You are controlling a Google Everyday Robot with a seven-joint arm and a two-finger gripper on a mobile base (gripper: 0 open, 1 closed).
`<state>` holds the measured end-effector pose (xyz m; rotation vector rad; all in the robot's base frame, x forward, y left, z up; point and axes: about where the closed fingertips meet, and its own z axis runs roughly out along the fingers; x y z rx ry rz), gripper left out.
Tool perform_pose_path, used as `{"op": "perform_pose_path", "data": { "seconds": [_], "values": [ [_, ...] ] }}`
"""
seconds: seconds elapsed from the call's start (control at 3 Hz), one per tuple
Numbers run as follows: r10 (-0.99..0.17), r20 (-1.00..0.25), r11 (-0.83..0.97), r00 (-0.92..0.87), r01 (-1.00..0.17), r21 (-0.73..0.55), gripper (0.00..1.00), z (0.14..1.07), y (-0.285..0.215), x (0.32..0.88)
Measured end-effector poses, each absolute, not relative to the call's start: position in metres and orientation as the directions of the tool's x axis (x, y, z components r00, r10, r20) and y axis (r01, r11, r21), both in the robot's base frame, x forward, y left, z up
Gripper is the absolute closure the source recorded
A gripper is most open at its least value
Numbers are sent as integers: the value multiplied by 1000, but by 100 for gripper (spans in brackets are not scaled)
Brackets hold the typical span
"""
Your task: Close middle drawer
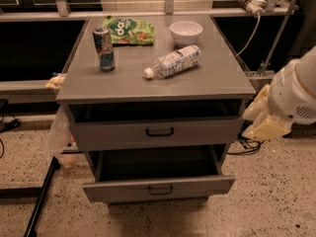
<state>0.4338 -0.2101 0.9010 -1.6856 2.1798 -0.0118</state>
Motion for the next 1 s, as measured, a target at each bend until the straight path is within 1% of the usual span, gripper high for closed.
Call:
{"op": "perform_pose_path", "data": {
  "seconds": [0.33,0.67,1.0],
  "values": [
    [-909,-354,294,-219,-940,-174,84,830,-209,436],
    [-908,-356,296,-220,-939,-176,100,826,-209,437],
    [-908,-356,296,-220,-939,-176,100,826,-209,437]
  ]
}}
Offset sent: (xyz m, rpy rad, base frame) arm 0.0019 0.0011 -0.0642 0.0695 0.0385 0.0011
